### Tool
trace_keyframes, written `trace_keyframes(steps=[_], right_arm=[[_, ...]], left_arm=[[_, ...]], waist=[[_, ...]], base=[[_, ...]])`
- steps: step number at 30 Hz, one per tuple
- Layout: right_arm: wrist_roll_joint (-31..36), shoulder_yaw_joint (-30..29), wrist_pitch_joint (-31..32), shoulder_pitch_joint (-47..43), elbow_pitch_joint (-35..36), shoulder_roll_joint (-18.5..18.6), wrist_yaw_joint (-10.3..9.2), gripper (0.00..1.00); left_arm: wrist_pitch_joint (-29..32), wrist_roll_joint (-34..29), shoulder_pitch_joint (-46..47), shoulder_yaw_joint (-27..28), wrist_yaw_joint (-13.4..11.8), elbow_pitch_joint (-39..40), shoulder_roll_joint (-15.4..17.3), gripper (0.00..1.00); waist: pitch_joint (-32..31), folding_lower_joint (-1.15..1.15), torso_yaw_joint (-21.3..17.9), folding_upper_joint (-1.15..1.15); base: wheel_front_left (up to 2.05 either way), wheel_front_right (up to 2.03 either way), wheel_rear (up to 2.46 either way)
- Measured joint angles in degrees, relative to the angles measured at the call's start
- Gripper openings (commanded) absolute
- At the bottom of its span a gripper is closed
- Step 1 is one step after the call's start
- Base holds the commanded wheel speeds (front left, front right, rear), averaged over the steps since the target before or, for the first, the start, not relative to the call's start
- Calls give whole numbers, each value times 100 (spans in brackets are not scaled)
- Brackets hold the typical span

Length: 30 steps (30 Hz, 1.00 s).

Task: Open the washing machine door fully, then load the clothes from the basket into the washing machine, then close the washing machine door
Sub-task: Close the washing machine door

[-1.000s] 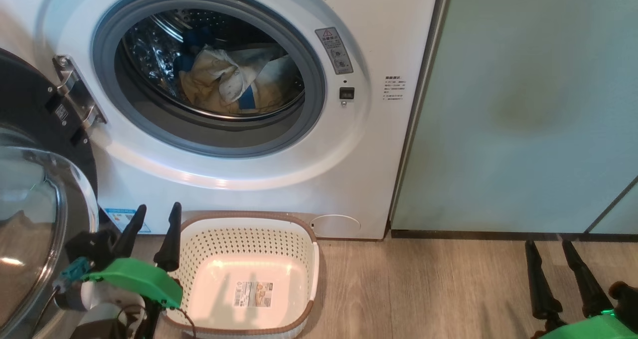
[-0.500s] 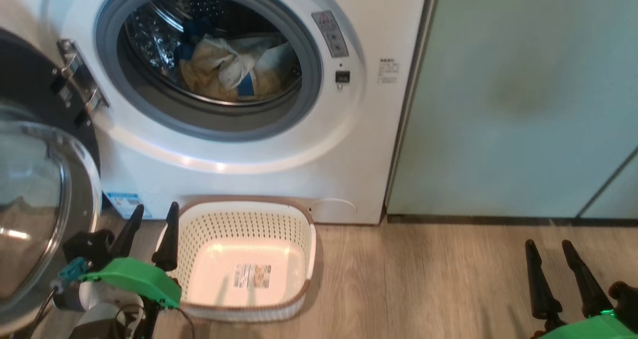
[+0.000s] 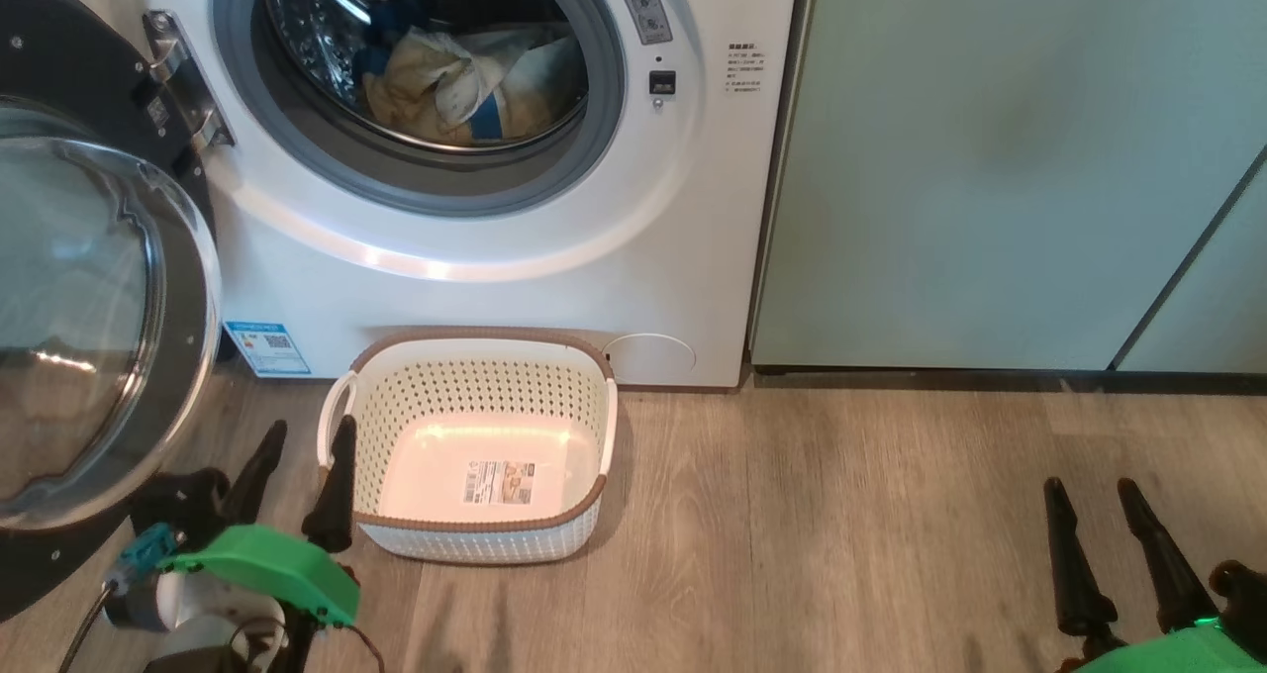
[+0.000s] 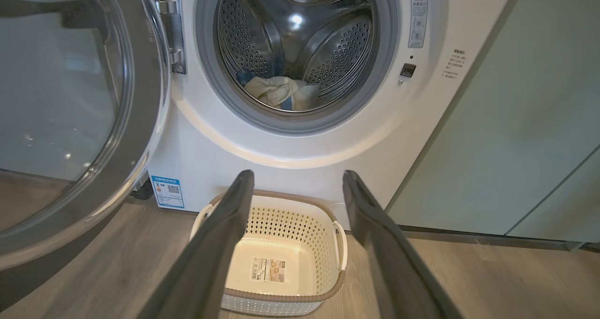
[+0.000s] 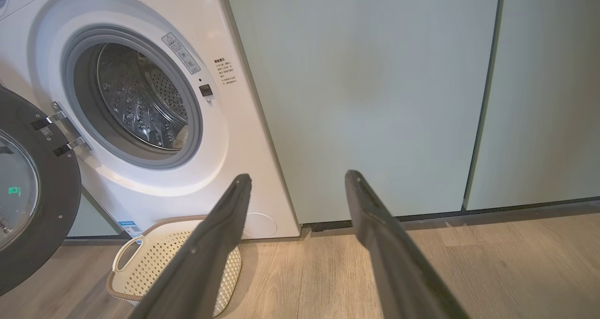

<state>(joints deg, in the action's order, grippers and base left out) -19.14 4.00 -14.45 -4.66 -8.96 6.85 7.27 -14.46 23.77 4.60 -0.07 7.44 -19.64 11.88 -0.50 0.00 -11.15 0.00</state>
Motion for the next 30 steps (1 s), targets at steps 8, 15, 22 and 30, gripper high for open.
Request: trace_keyframes(steps=[8, 15, 22, 30], right_arm=[[0, 1, 0, -59, -1, 3, 0, 100], [0, -1, 0, -71, 1, 3, 0, 100], [0, 3, 0, -72, 4, 1, 0, 100], [0, 8, 0, -72, 4, -11, 0, 100]], left_arm=[[0, -8, 2, 7, 0, 3, -1, 100], [0, -10, 4, 20, 0, 2, -33, 100], [-1, -42, 19, 160, 0, -5, -124, 100], [-1, -119, 20, 218, -1, -7, -126, 100]], waist=[[2, 0, 23, 0], [-2, 0, 122, 0], [11, 0, 410, 0], [12, 0, 893, 0]], base=[[-21, 21, 0], [0, 0, 0], [0, 0, 0], [0, 0, 0]])
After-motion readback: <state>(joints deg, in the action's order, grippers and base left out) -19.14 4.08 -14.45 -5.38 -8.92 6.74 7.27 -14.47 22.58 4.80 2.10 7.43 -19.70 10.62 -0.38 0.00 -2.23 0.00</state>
